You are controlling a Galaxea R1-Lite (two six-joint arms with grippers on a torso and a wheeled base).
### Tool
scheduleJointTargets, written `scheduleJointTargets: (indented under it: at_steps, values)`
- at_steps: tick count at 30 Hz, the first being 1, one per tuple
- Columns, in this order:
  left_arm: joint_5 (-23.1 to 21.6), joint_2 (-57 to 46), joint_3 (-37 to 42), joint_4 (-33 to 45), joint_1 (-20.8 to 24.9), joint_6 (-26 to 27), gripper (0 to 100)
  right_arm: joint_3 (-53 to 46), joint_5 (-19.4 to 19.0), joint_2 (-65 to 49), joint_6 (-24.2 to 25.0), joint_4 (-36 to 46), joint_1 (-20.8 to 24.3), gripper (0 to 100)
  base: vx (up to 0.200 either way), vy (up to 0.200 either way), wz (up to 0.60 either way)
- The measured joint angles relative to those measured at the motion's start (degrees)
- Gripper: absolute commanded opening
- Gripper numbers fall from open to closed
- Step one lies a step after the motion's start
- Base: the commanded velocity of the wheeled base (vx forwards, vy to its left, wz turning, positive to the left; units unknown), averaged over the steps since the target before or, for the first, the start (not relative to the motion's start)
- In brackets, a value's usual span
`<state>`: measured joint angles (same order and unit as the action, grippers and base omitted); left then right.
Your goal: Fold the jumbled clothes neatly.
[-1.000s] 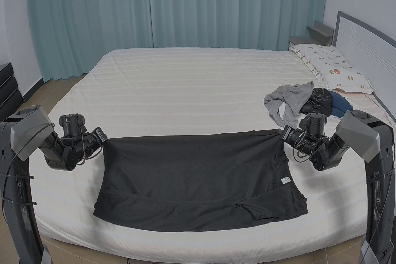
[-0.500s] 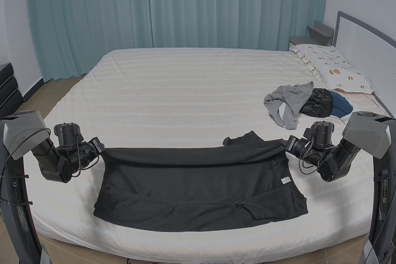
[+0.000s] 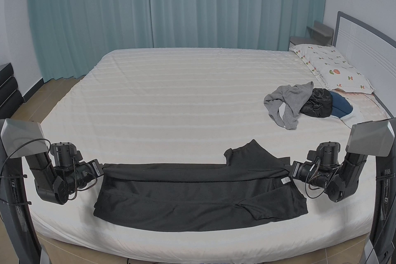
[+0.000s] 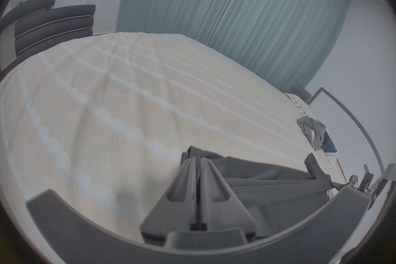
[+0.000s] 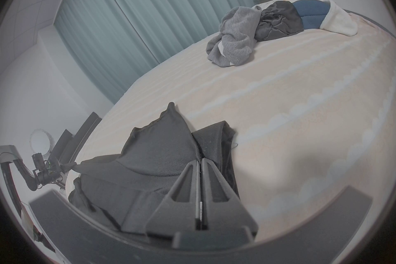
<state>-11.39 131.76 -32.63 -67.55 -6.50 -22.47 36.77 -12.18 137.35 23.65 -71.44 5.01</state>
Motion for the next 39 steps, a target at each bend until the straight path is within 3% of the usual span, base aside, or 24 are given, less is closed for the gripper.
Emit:
scheduleJointTargets:
  at_steps: [12, 26, 27, 29, 30, 39]
  values:
    - [-0.1, 0.5, 6.0, -2.8, 0.0, 1.2, 0, -7.6, -3.1, 0.4, -0.4, -9.6, -0.3, 0, 0.000, 0.000, 0.00]
    - [-0.1, 0.6, 8.4, -3.0, -0.1, 2.0, 0, -13.3, -5.3, 1.8, -0.5, -14.6, -0.9, 0, 0.000, 0.000, 0.00]
    - [-0.1, 0.7, 8.7, -3.1, -0.1, 2.5, 100, -13.6, -5.3, 2.1, -0.6, -14.9, -1.0, 0, 0.000, 0.000, 0.00]
    - [-0.1, 0.8, 9.1, -3.0, -0.1, 3.1, 100, -14.1, -5.3, 2.5, -0.7, -15.6, -1.1, 0, 0.000, 0.000, 0.00]
    - [-0.1, 0.8, 9.4, -3.0, -0.1, 3.3, 100, -14.4, -5.3, 2.8, -0.7, -16.2, -1.2, 100, 0.000, 0.000, 0.00]
    - [-0.1, 0.8, 9.5, -3.1, -0.1, 2.9, 100, -14.6, -5.4, 3.5, 0.4, -17.5, -1.7, 100, 0.000, 0.000, 0.00]
